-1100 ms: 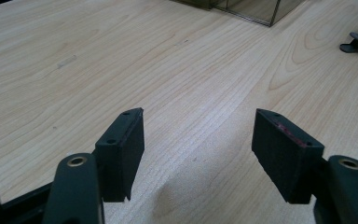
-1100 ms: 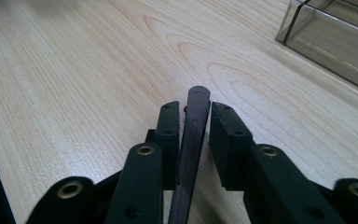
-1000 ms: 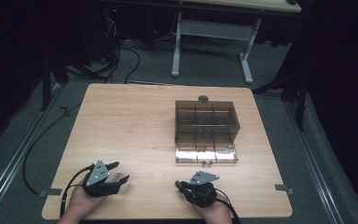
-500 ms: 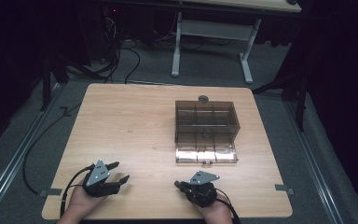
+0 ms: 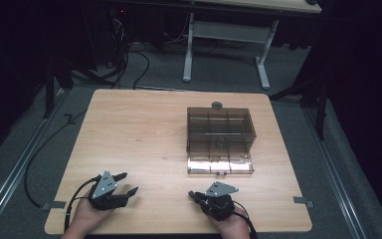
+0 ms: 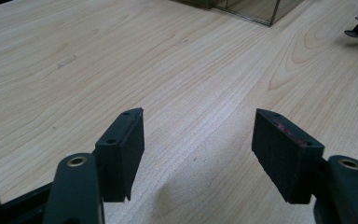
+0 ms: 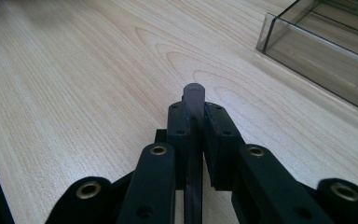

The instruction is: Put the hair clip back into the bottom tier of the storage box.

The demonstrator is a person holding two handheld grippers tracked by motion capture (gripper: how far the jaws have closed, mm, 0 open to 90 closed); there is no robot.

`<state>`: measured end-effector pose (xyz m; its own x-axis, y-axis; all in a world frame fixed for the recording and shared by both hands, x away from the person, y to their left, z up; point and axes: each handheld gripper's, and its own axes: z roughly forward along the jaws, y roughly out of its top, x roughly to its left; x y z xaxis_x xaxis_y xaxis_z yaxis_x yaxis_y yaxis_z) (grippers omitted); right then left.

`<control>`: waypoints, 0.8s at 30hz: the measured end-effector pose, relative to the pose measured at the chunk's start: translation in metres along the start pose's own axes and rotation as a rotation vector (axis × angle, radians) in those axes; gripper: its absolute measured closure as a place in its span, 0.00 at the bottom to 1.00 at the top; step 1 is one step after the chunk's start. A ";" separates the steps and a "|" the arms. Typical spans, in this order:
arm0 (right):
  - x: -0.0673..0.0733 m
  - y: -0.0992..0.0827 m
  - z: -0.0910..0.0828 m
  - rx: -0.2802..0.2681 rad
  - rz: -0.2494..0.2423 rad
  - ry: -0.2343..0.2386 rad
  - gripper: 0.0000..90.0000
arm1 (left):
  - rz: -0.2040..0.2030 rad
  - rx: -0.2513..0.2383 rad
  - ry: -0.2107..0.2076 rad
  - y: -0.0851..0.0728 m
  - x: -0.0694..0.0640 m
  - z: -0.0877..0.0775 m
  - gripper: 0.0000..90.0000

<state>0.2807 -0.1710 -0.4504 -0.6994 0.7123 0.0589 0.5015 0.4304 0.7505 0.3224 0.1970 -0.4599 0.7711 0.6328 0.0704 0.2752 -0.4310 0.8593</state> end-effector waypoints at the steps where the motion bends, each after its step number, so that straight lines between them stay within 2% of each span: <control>1: 0.000 0.000 0.000 0.000 0.000 -0.001 0.91 | 0.000 0.000 0.000 0.000 0.000 0.000 0.39; 7: -0.002 -0.002 -0.003 0.001 0.000 -0.011 0.91 | 0.000 0.001 -0.001 0.000 0.000 0.000 0.39; 13: -0.008 -0.006 -0.012 -0.012 0.024 -0.031 0.91 | -0.001 0.002 -0.001 0.000 0.000 0.000 0.39; 24: -0.022 -0.013 -0.031 -0.033 0.059 -0.097 0.91 | -0.004 0.001 -0.002 0.000 0.000 0.000 0.39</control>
<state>0.2741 -0.2094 -0.4414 -0.6159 0.7867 0.0412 0.5223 0.3687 0.7689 0.3225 0.1976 -0.4597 0.7710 0.6334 0.0661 0.2792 -0.4294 0.8589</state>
